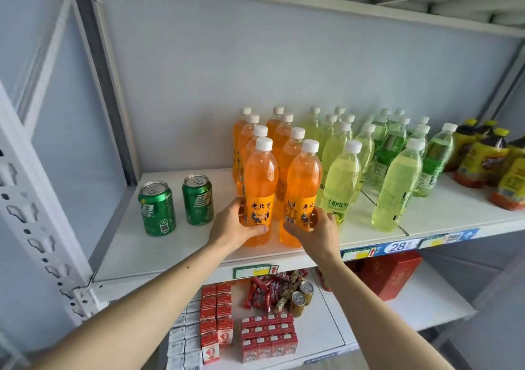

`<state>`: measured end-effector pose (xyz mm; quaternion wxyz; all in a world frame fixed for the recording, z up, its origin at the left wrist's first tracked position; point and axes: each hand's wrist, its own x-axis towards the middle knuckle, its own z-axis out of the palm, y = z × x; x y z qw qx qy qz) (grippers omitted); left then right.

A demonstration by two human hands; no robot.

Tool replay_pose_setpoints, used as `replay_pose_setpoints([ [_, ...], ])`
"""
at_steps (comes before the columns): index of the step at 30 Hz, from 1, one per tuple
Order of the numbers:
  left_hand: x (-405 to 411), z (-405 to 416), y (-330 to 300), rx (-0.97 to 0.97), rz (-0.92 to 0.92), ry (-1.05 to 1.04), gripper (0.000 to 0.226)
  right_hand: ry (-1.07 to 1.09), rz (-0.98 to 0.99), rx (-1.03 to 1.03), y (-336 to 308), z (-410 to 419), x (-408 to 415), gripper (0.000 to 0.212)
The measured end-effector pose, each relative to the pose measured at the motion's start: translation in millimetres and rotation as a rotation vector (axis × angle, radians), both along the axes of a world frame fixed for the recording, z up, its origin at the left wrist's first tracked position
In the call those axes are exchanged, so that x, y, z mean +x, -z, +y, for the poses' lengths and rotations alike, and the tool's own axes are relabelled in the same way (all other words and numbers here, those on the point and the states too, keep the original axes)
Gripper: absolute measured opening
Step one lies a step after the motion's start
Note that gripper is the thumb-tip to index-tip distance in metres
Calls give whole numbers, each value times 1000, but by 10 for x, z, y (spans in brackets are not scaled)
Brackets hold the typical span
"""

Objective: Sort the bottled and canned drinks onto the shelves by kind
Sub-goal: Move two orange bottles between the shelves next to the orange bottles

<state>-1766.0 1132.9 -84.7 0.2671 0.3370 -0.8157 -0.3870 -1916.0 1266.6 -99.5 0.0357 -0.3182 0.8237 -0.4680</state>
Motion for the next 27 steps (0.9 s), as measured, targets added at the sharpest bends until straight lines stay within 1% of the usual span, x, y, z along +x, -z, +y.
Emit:
replay_pose_setpoints([
  [3, 4, -23, 20, 12, -1, 17, 76, -58, -38, 3, 76, 26, -11, 77],
  [5, 6, -49, 22, 17, -6, 39, 75, -63, -73, 11, 95, 34, -26, 80],
  [8, 4, -73, 16, 10, -10, 62, 76, -38, -66, 1, 105, -1, -16, 81],
  [13, 5, -60, 29, 14, -5, 70, 77, -1, -25, 32, 140, -68, -3, 71],
  [18, 15, -25, 39, 12, -5, 54, 83, -26, -3, 49, 145, -49, -20, 73],
  [22, 1, 37, 68, -19, -22, 21, 91, -70, -37, 50, 72, 44, -30, 73],
  [24, -14, 103, 66, -40, 11, -34, 89, -90, -56, 42, 43, 138, -43, 76],
  [26, -12, 216, 58, -117, 63, -192, 80, -91, -72, 18, 33, 255, -82, 76],
  [27, -27, 302, 64, -170, 104, -293, 74, -85, -68, -4, 30, 332, -124, 72],
])
